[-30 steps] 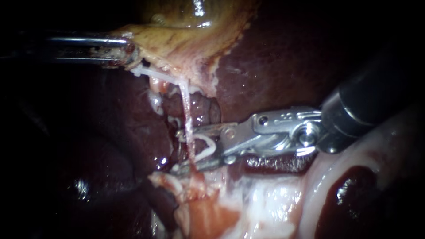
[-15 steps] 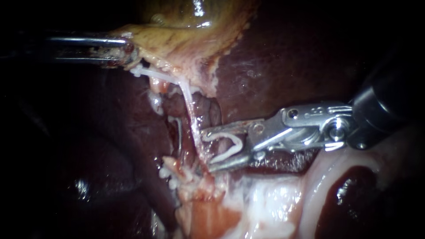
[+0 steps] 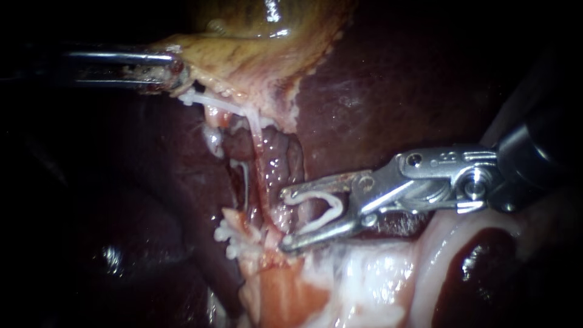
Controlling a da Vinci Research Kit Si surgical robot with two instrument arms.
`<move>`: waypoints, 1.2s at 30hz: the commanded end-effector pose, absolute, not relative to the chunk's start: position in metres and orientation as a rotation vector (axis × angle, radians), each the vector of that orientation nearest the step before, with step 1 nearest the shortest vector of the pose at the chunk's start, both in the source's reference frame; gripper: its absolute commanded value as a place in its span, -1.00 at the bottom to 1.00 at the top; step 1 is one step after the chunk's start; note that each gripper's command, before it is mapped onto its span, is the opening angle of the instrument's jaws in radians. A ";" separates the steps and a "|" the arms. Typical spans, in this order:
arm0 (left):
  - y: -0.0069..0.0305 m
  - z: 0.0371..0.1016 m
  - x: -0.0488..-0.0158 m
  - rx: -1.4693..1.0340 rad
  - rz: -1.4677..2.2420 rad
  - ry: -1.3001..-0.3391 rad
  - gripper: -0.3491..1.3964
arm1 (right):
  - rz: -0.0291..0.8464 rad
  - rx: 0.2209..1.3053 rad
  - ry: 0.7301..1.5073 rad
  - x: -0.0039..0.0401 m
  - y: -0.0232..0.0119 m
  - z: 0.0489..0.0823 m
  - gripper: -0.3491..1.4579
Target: Clipping first clip right tube
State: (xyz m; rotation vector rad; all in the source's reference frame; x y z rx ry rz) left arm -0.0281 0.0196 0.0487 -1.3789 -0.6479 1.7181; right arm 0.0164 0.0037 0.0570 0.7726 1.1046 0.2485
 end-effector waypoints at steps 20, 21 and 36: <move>0.0196 0.0486 -0.0283 -1.378 1.718 -0.647 -1.00 | 0.300 0.881 1.164 0.0229 -0.0008 0.0576 -0.06; 0.0196 0.0486 -0.0282 -1.378 1.718 -0.647 -1.00 | 0.312 0.896 1.177 0.0228 -0.0008 0.0570 -0.06; 0.0196 0.0486 -0.0282 -1.379 1.718 -0.647 -1.00 | 0.281 1.054 1.209 0.0220 -0.0019 0.0530 -0.07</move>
